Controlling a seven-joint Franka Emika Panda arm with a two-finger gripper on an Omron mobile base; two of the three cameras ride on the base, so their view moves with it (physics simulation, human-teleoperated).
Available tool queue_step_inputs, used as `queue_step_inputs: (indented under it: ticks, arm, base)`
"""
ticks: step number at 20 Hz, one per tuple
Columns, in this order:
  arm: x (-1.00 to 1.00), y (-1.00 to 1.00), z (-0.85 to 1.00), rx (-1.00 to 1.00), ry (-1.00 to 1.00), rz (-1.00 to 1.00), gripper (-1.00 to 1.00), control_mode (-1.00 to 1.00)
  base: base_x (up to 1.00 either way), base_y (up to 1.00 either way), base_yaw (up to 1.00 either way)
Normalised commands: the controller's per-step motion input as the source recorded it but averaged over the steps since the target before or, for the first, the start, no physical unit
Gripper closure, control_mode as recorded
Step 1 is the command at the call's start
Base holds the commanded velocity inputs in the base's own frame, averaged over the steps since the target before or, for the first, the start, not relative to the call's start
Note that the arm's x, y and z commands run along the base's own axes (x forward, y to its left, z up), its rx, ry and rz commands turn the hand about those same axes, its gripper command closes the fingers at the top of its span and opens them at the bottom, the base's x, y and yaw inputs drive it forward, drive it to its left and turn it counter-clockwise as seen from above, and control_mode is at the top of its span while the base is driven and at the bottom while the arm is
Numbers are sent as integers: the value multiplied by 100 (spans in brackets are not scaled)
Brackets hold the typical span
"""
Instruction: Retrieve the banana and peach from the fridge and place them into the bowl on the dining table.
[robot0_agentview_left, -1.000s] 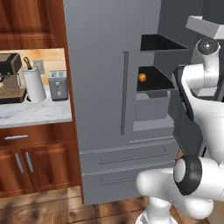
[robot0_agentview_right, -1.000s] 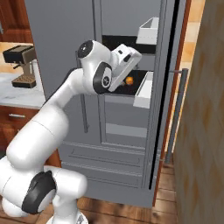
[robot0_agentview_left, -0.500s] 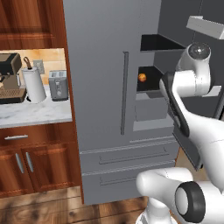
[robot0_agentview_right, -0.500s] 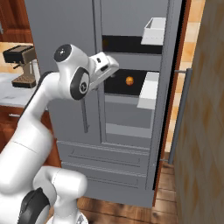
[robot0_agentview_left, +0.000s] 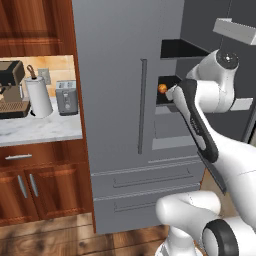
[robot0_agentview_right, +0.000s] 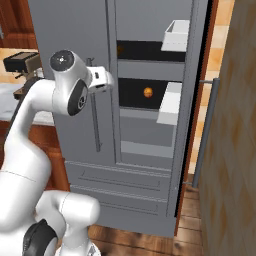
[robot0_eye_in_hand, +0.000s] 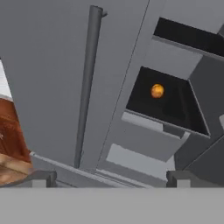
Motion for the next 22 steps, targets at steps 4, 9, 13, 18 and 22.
queue_step_inputs:
  ticks: [4,9,13,18,22]
  arm:
    - [-2,81,-18,23,-20,0,-100,-100]
    - [-1,41,-2,29,-5,0,-100,-100]
    - [1,10,5,25,14,0,-100,-100]
    - [40,12,2,1,11,0,-100,-100]
    - [46,3,-1,0,-1,-1,-100,-100]
  base:
    - [0,0,0]
    - [0,0,0]
    - [0,0,0]
    - [0,0,0]
    - [0,0,0]
